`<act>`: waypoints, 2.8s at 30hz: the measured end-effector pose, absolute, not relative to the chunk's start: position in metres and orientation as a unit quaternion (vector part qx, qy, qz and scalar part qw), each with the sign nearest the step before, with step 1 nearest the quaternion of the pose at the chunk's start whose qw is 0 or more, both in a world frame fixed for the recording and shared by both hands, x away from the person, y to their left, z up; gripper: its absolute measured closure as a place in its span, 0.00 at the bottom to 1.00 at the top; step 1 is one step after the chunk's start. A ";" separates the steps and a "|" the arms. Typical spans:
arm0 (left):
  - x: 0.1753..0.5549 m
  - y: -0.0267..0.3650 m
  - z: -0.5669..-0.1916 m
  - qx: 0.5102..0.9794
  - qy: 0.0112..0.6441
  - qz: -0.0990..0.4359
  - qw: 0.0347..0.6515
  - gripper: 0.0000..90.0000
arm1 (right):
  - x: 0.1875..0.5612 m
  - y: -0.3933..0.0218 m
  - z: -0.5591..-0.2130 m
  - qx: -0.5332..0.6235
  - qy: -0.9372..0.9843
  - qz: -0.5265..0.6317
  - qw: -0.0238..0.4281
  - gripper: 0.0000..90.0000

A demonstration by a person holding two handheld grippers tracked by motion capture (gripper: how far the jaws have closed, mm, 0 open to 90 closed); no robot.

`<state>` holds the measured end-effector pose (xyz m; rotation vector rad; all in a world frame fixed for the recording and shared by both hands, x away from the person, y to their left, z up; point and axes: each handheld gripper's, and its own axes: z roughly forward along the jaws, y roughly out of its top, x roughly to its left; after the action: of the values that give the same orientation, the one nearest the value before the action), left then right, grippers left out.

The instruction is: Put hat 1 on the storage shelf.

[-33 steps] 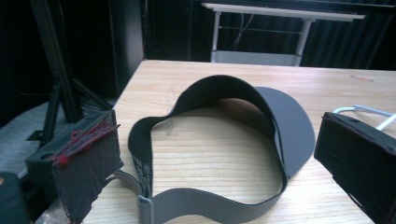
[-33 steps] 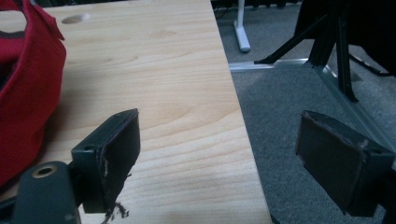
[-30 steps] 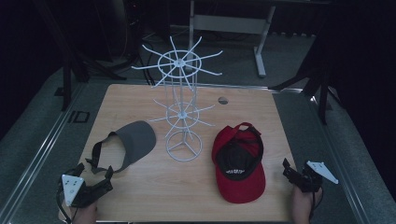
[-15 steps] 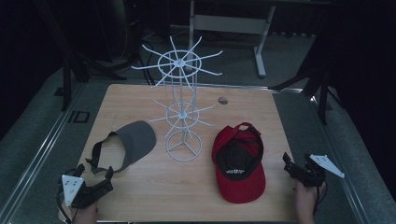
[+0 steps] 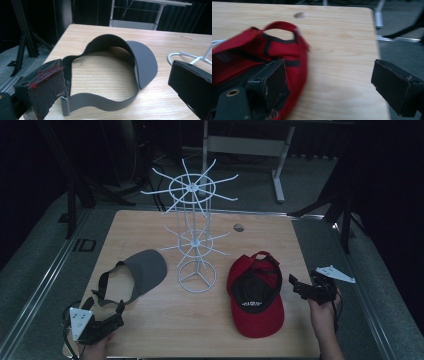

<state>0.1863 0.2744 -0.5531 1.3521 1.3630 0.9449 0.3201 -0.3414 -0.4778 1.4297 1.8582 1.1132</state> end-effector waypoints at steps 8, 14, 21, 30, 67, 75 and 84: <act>0.187 0.272 -0.552 0.564 0.564 0.369 0.477 0.01 | 0.347 -0.326 -0.480 0.505 0.718 0.430 0.211 0.14; 0.187 0.270 -0.550 0.571 0.557 0.370 0.477 0.01 | 0.369 -0.306 -0.486 0.480 0.747 0.405 0.216 0.16; 0.188 0.269 -0.551 0.575 0.556 0.366 0.476 0.01 | 0.386 -0.293 -0.500 0.468 0.770 0.374 0.219 0.29; 0.187 0.269 -0.550 0.577 0.553 0.366 0.476 0.01 | 0.389 -0.272 -0.526 0.450 0.804 0.314 0.229 0.42; 0.187 0.267 -0.548 0.581 0.556 0.364 0.470 0.01 | 0.356 -0.279 -0.484 0.449 0.766 0.386 0.249 0.93; 0.187 0.265 -0.548 0.585 0.549 0.367 0.470 0.01 | 0.338 -0.280 -0.447 0.431 0.748 0.431 0.263 0.93; 0.186 0.258 -0.544 0.595 0.543 0.368 0.465 0.01 | 0.324 -0.280 -0.418 0.423 0.732 0.459 0.275 0.93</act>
<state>0.1858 0.2584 -0.5436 1.4606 1.3327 0.9027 0.3244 -0.2804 -0.4184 1.1359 1.9662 1.2323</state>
